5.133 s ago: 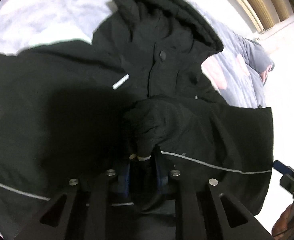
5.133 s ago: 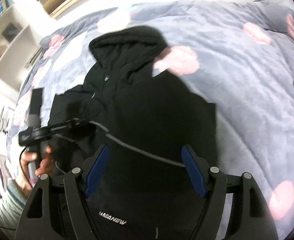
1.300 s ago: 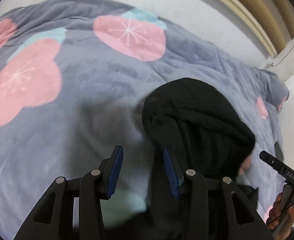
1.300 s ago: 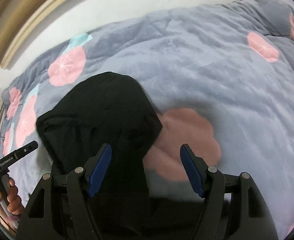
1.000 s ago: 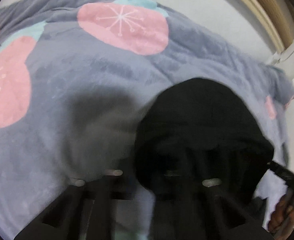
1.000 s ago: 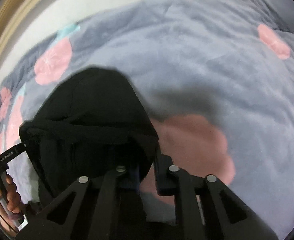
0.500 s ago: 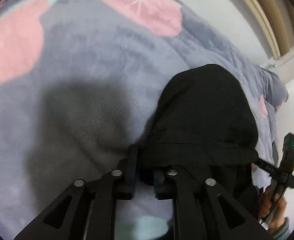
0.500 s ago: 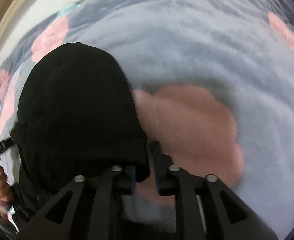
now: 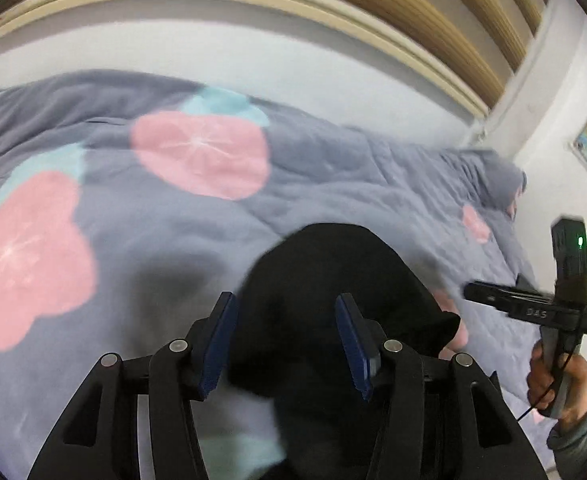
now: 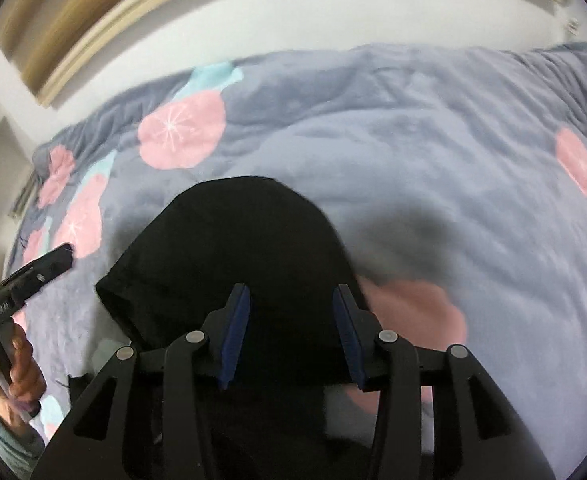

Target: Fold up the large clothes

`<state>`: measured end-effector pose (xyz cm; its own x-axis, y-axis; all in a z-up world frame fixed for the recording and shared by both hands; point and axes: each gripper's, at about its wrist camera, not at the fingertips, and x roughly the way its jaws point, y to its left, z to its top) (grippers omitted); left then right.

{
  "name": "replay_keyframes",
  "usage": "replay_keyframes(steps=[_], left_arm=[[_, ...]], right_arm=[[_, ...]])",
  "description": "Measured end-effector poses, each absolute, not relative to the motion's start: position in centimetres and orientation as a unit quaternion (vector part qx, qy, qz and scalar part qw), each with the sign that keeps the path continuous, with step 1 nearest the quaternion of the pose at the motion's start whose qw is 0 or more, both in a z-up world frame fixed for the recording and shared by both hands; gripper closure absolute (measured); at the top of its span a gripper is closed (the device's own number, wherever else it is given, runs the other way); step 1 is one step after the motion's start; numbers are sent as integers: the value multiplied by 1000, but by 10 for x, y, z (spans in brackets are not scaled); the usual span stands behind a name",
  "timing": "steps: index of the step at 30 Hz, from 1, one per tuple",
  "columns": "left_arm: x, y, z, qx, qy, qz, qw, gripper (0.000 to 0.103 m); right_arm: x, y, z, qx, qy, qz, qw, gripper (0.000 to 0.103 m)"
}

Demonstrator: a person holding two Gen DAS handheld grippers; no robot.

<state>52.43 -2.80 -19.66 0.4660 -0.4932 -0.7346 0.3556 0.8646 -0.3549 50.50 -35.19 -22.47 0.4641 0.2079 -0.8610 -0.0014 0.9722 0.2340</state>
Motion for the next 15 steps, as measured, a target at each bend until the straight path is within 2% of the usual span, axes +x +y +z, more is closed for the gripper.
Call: replay_keyframes(steps=[5, 7, 12, 15], left_arm=[[547, -63, -279, -76, 548, -261, 791, 51], [543, -64, -302, -67, 558, -262, 785, 51], [536, -79, -303, -2, 544, -247, 802, 50], [529, -79, -276, 10, 525, -243, 815, 50]], right_arm=[[514, -327, -291, 68, 575, 68, 812, 55], [506, -323, -312, 48, 576, 71, 813, 55], [499, -317, -313, 23, 571, 69, 818, 55], [489, -324, -286, 30, 562, 73, 823, 54]])
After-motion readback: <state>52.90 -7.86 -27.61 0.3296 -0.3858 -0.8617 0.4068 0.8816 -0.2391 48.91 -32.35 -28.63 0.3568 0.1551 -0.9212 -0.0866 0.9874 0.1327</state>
